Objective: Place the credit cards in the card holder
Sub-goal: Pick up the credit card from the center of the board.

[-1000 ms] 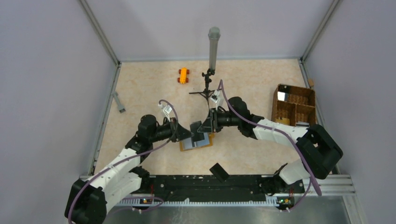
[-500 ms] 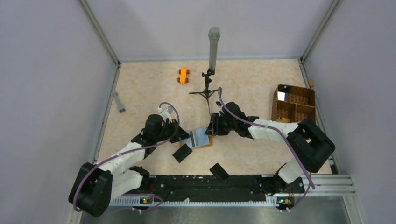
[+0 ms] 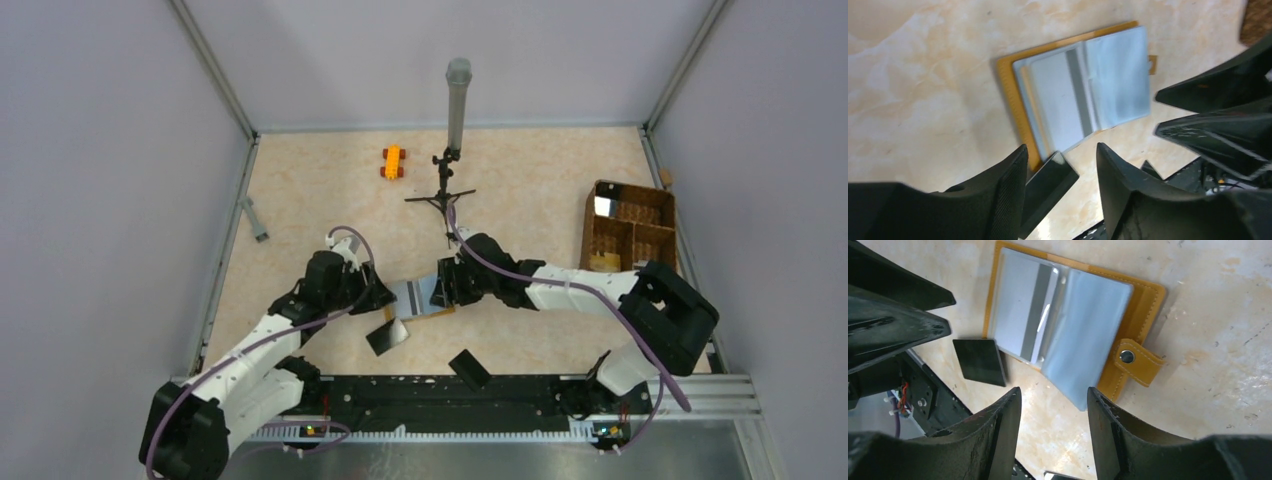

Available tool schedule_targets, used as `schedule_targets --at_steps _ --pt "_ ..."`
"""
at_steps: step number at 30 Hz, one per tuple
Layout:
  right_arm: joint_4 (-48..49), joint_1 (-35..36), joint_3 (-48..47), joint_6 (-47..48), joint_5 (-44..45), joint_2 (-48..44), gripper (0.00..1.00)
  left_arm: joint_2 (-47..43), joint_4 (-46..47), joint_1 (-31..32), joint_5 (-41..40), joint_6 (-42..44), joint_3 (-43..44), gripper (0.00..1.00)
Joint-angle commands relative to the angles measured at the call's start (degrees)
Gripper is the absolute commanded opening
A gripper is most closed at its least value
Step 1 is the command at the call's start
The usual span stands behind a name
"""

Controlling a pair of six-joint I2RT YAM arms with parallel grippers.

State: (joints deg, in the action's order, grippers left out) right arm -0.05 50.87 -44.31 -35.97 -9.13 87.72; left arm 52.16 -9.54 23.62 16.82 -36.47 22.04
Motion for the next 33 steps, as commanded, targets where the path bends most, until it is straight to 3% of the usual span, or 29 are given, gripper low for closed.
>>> schedule_targets --at_steps 1,6,13,22,33 --pt "3.23 1.06 -0.13 0.61 1.36 -4.73 0.5 -3.24 -12.4 -0.15 -7.16 -1.33 1.75 0.58" --pt "8.23 2.8 0.11 -0.85 -2.68 -3.89 0.5 -7.22 -15.71 -0.17 -10.41 -5.06 -0.48 0.65" --pt "17.95 6.04 0.72 -5.53 -7.49 2.07 0.48 -9.61 -22.34 -0.15 -13.79 -10.99 -1.46 0.65" --pt "21.21 6.61 -0.41 -6.31 -8.84 8.7 0.45 -10.93 -27.65 -0.09 -15.3 -17.23 -1.3 0.63" --pt "23.54 6.6 -0.6 -7.42 -10.59 13.12 0.44 -12.22 -26.73 0.46 -6.38 -24.01 -6.04 0.6"
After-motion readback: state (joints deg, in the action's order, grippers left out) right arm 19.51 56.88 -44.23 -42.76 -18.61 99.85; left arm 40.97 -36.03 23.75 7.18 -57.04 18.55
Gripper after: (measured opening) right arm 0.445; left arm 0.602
